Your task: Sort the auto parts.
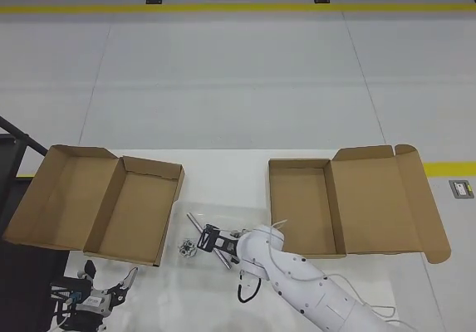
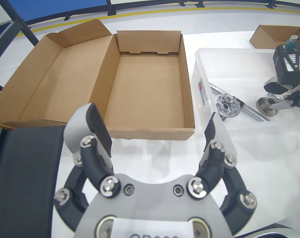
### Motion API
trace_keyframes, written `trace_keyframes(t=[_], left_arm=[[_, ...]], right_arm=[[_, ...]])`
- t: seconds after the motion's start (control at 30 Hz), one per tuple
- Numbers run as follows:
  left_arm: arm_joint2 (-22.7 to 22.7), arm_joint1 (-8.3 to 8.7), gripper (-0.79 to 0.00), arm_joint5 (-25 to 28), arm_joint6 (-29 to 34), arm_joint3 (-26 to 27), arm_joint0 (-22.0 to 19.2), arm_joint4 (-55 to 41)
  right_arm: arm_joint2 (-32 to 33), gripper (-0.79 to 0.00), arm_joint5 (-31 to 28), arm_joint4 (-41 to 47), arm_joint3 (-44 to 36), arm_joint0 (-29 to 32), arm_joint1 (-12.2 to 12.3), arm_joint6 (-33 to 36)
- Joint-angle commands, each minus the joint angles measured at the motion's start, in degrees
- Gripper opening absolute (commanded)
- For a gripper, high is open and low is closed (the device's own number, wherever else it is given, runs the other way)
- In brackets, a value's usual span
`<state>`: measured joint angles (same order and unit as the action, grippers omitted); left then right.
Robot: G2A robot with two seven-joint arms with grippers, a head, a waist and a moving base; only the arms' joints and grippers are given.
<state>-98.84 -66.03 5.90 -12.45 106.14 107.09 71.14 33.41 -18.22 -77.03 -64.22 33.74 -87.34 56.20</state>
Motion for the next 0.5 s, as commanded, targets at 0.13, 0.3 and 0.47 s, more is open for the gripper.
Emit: trace_keyframes(t=[0.13, 0.3, 0.47], left_arm=[[0.0, 0.0, 0.0, 0.0, 0.0, 0.0, 0.0, 0.0], [0.0, 0.0, 0.0, 0.0, 0.0, 0.0, 0.0, 0.0], [0.0, 0.0, 0.0, 0.0, 0.0, 0.0, 0.0, 0.0]], right_arm=[[0.17, -0.437, -1.38, 0.76, 1.93, -0.47, -0.68, 0.42], [0.34, -0.493, -2.2, 1.46, 3.43, -0.94, -1.29, 0.56], [0.53, -0.545, -3.12, 1.85, 4.81, -1.33, -1.79, 0.43]])
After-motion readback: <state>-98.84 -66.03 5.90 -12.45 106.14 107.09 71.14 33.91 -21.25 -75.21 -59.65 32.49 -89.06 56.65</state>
